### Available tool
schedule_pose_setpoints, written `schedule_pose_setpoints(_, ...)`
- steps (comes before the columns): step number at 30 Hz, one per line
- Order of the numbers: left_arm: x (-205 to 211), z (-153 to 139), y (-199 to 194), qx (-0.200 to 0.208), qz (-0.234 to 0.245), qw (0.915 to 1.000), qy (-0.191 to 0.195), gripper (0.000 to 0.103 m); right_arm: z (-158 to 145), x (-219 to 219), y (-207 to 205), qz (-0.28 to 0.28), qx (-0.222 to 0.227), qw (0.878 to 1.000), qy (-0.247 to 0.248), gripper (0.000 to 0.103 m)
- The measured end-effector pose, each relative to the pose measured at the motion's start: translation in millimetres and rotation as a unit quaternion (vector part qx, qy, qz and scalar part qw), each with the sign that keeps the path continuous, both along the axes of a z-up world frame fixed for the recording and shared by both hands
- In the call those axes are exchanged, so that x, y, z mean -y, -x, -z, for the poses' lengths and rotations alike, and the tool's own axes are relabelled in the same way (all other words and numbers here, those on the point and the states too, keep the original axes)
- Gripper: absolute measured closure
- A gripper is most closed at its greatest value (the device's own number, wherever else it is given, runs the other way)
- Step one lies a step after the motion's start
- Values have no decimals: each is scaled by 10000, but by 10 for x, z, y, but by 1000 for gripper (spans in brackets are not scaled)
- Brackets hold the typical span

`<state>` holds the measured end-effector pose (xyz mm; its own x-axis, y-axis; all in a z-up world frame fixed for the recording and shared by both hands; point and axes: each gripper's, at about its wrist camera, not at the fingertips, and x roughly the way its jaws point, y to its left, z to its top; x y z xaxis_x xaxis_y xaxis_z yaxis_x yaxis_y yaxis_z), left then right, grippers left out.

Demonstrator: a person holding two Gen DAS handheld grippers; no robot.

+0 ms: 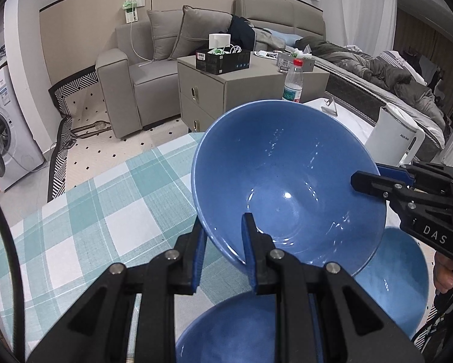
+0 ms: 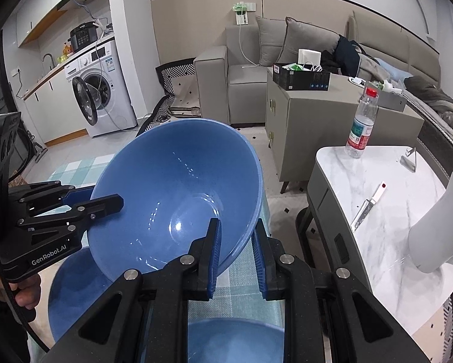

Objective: Organize plates and bowls
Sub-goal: 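Lift the blue bowl with both grippers off the table, then carry the held blue bowl with both grippers toward the other blue bowls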

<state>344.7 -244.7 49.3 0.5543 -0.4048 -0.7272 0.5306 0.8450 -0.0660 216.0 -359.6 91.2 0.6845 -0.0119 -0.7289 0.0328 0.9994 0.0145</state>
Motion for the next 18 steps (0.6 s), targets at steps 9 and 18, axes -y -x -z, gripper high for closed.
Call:
schedule_pose_setpoints(9,-84,-151,162,150,-55,9998,91,82,-185,-70,194,-47,163,9999,24,82)
schedule_pose_setpoints(18,-156,-321,334,334,-70,9993,167,82,-356,-131,353,-50,309,9995,58,82)
